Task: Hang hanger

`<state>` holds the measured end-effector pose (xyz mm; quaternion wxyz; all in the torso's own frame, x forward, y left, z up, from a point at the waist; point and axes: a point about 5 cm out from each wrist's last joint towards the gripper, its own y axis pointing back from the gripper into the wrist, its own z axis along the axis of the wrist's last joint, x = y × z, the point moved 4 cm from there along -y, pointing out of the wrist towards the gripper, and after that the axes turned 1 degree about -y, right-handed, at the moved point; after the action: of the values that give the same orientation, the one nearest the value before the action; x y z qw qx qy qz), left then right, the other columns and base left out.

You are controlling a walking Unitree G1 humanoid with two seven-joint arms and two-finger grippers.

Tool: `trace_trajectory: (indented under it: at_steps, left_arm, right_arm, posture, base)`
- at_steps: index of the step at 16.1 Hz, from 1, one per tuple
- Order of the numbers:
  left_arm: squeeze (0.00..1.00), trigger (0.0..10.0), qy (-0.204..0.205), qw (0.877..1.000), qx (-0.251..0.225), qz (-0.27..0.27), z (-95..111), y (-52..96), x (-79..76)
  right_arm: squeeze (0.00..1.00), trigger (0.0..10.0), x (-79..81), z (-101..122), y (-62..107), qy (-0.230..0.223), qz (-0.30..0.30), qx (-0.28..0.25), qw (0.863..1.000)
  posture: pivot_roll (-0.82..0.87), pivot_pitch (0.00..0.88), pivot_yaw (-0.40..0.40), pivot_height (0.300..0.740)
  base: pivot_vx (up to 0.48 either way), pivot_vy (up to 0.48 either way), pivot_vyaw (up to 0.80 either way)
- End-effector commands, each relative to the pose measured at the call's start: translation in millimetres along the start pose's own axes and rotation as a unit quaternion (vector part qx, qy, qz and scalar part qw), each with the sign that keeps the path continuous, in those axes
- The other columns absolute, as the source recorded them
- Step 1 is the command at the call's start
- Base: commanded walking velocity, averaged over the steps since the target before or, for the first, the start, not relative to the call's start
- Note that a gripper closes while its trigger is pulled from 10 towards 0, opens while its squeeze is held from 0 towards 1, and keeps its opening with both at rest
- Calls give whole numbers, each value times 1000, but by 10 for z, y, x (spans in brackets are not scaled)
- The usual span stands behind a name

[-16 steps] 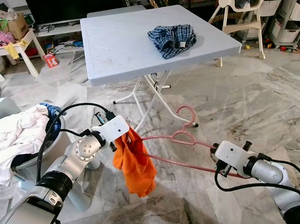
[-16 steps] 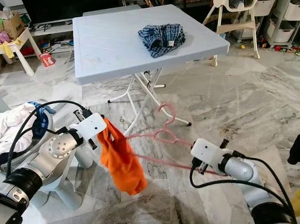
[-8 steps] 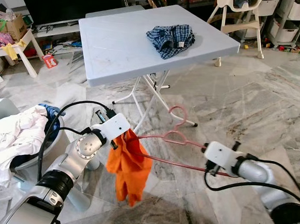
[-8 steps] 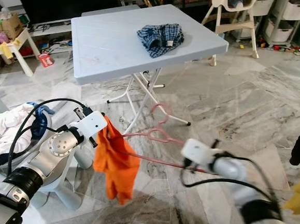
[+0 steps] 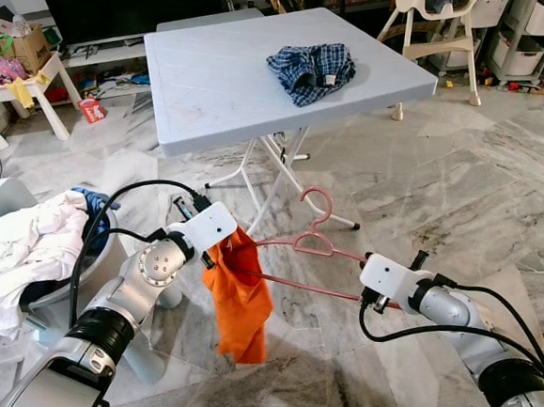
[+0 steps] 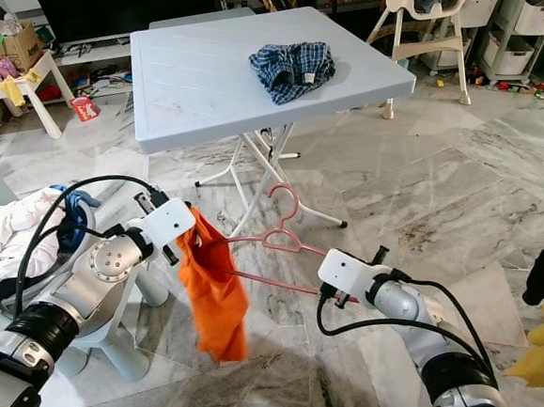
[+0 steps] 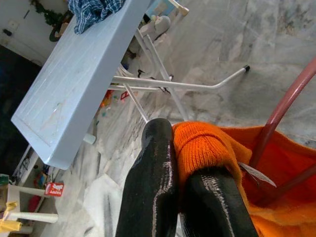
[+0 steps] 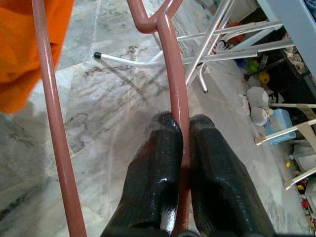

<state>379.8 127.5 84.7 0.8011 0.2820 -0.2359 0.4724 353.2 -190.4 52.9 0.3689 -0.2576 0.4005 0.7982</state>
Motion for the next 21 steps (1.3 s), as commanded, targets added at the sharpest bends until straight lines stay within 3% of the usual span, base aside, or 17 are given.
trace_trajectory:
  at_steps: [1,3,6,8,10,11,13,15,21]
  left_arm:
    - [0,10000,-3,1000,14,12,-85,46,109]
    - [0,10000,-4,1000,24,18,-127,56,149]
    - [0,10000,-5,999,42,23,-198,67,166]
    - [0,10000,-5,999,43,21,-199,62,149]
    - [0,10000,-5,999,43,20,-193,53,140]
    - [0,10000,-5,999,45,20,-190,44,140]
    - [0,10000,-5,999,48,23,-195,38,160]
    - [0,10000,-6,999,49,23,-200,38,166]
    - [0,10000,-3,999,47,21,-187,24,158]
  right_arm:
    - [0,10000,-146,121,1,24,-16,-25,999]
    - [0,10000,-277,85,73,49,-50,-26,997]
    - [0,10000,-583,35,252,71,-149,-33,986]
    - [0,10000,-616,-4,306,80,-161,-30,983]
    - [0,10000,-564,-4,308,74,-152,-38,985]
    - [0,10000,-464,17,296,61,-130,-52,988]
    - [0,10000,-152,93,282,-4,-38,-92,995]
    - [0,10000,86,47,345,-32,45,-90,994]
    - [0,10000,-39,-42,359,-5,20,-60,998]
  posture:
    - [-106,0,156,740]
    - [-107,0,154,740]
    - [-112,0,156,740]
    - [-116,0,156,740]
    - [-117,0,158,740]
    - [-117,0,159,740]
    - [-114,0,163,740]
    - [-113,0,165,740]
    - [-119,0,168,740]
  base:
    - [0,0,0]
    - [0,0,0]
    - [0,0,0]
    - [0,0,0]
    - [0,0,0]
    - [0,0,0]
    - [0,0,0]
    - [0,0,0]
    - [0,0,0]
